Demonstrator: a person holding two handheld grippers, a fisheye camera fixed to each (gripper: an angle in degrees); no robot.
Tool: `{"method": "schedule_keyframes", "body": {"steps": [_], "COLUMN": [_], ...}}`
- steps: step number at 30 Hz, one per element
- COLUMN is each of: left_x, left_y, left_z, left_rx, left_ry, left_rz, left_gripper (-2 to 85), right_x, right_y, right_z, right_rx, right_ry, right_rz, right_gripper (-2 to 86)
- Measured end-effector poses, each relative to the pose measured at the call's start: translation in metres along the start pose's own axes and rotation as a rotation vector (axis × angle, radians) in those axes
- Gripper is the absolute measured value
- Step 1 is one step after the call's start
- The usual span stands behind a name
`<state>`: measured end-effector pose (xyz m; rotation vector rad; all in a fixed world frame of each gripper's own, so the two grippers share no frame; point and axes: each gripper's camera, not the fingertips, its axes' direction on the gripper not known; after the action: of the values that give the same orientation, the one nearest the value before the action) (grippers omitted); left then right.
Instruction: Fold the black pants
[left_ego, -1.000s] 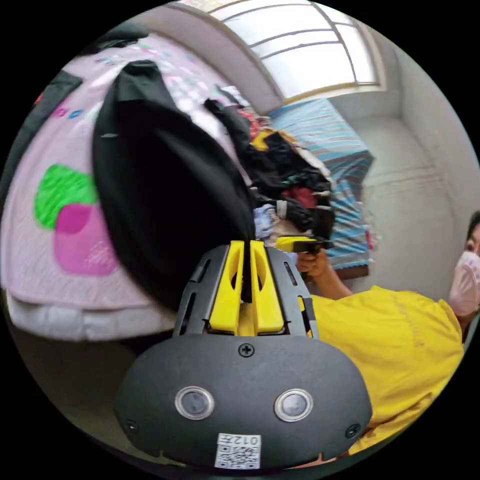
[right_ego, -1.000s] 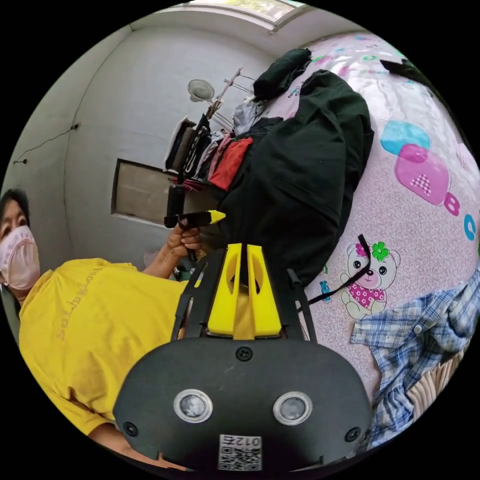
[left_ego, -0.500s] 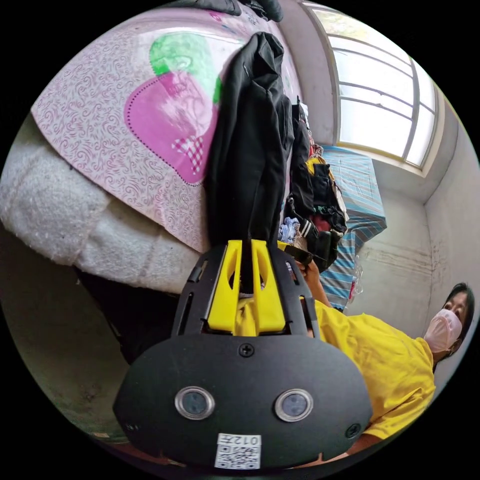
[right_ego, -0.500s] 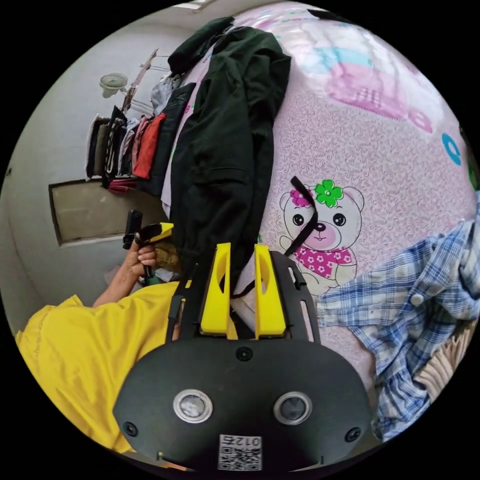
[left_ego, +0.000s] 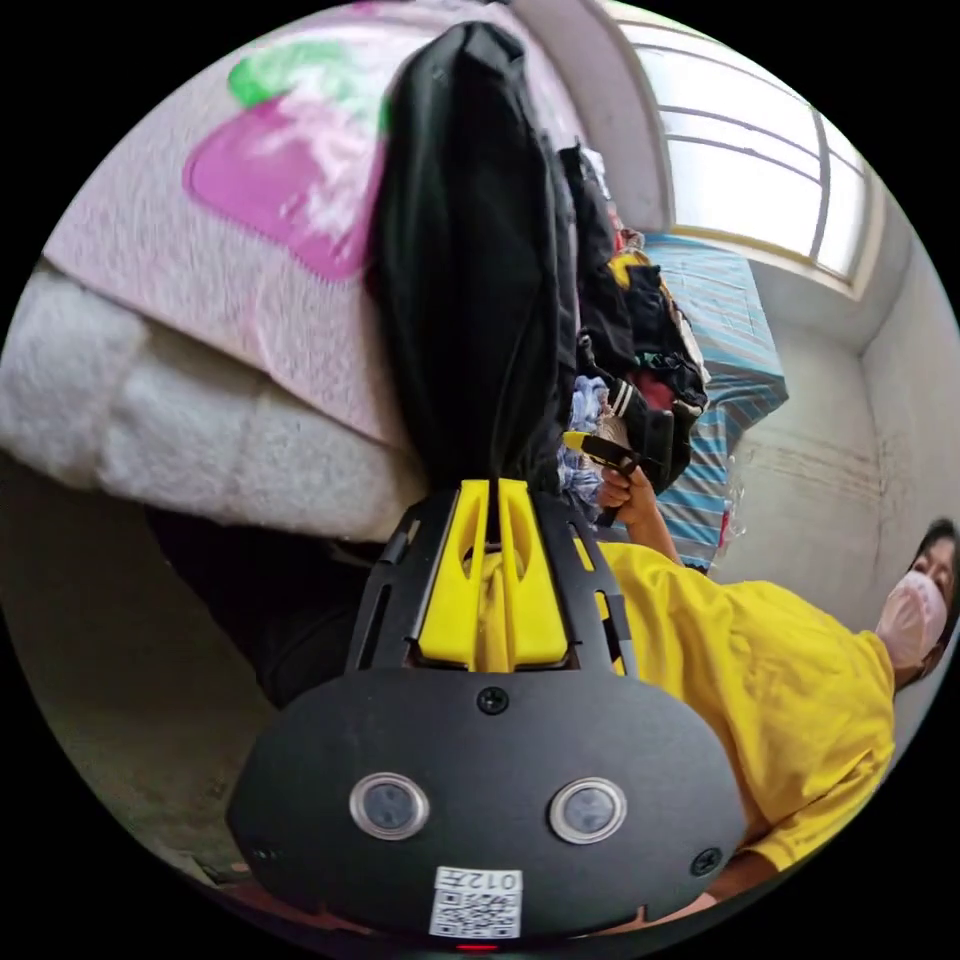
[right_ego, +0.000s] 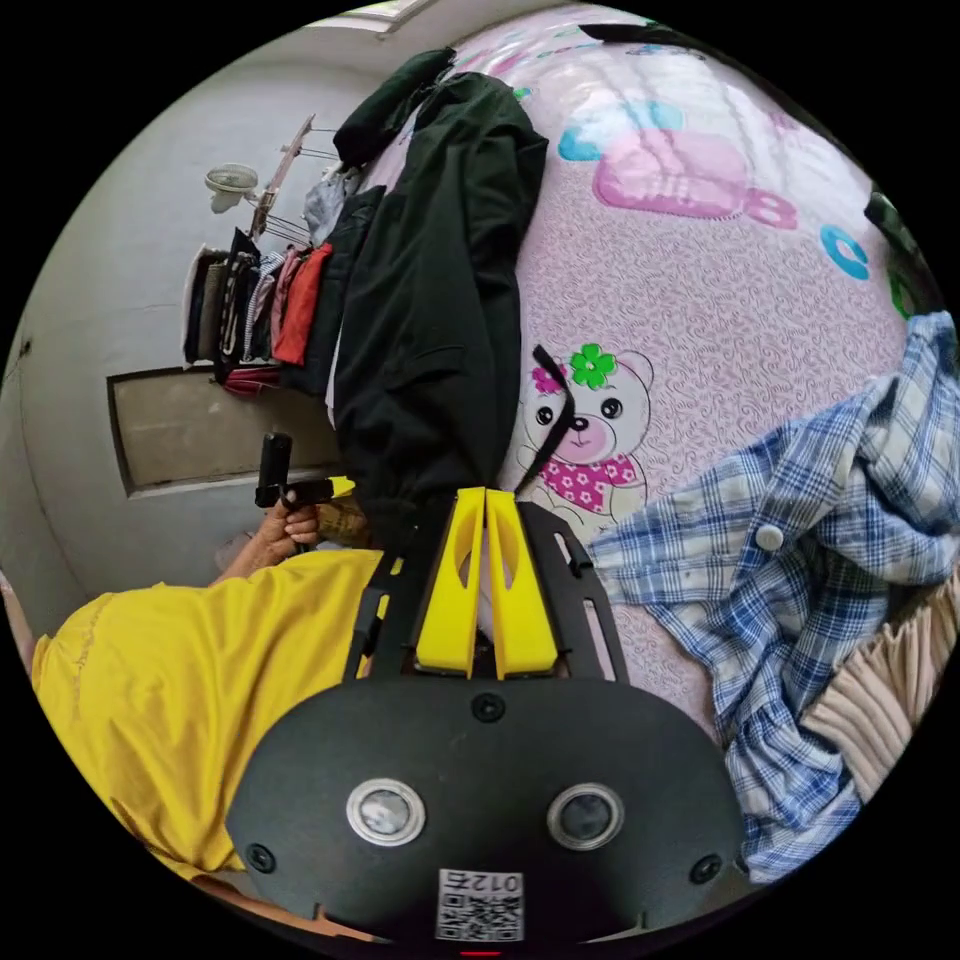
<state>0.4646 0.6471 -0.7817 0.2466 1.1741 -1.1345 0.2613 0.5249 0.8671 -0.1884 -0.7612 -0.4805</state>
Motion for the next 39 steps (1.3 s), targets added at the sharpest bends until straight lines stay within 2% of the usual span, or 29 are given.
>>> {"method": "schedule_keyframes", "body": {"steps": [4,8,10,13,15,18,20,23,27,29,31,35,39], "left_x": [-0.012,-0.007,0.014,0.055,0.064,0.046,0.032,0.016,-0.003,-0.006,-0.005,-0.008,-0.052], "left_y": [0.001,0.0,0.001,0.007,0.006,-0.006,-0.013,-0.017,-0.026,-0.035,-0.045,-0.051,-0.098], "left_z": [0.009,0.005,0.004,0.012,0.018,0.025,0.028,0.027,0.027,0.029,0.03,-0.023,-0.092], "left_rx": [0.03,0.013,0.027,0.045,0.031,-0.001,-0.017,-0.029,-0.069,-0.124,-0.28,-0.266,-0.208], "left_ry": [0.018,-0.015,-0.108,-0.275,-0.3,-0.246,-0.212,-0.163,-0.105,-0.092,-0.056,-0.045,-0.099], "left_rz": [-0.031,0.012,0.11,0.301,0.355,0.305,0.274,0.278,0.337,0.394,0.478,0.608,0.515], "left_gripper": [0.6,0.5,0.4,0.4,0.4,0.4,0.4,0.5,0.5,0.5,0.5,0.5,0.5], "right_x": [-0.013,-0.065,-0.098,-0.149,-0.168,-0.199,-0.225,-0.25,-0.265,-0.272,-0.278,-0.297,-0.306], "right_y": [0.005,0.018,0.023,0.02,0.011,-0.006,-0.027,-0.071,-0.13,-0.154,-0.159,-0.153,-0.144], "right_z": [0.026,0.043,0.052,0.082,0.109,0.144,0.158,0.177,0.216,0.248,0.267,0.287,0.31], "right_rx": [0.004,0.095,0.15,0.122,0.054,0.031,0.083,0.144,0.089,0.027,0.009,0.027,-0.002], "right_ry": [0.048,0.386,0.458,0.368,0.317,0.32,0.353,0.42,0.514,0.615,0.693,0.768,0.82], "right_rz": [0.005,-0.09,-0.201,-0.402,-0.456,-0.516,-0.543,-0.523,-0.42,-0.36,-0.328,-0.255,-0.3], "right_gripper": [0.7,0.8,0.9,1.1,1.4,2.0,2.5,3.7,6.5,5.3,3.3,1.9,1.9]}}
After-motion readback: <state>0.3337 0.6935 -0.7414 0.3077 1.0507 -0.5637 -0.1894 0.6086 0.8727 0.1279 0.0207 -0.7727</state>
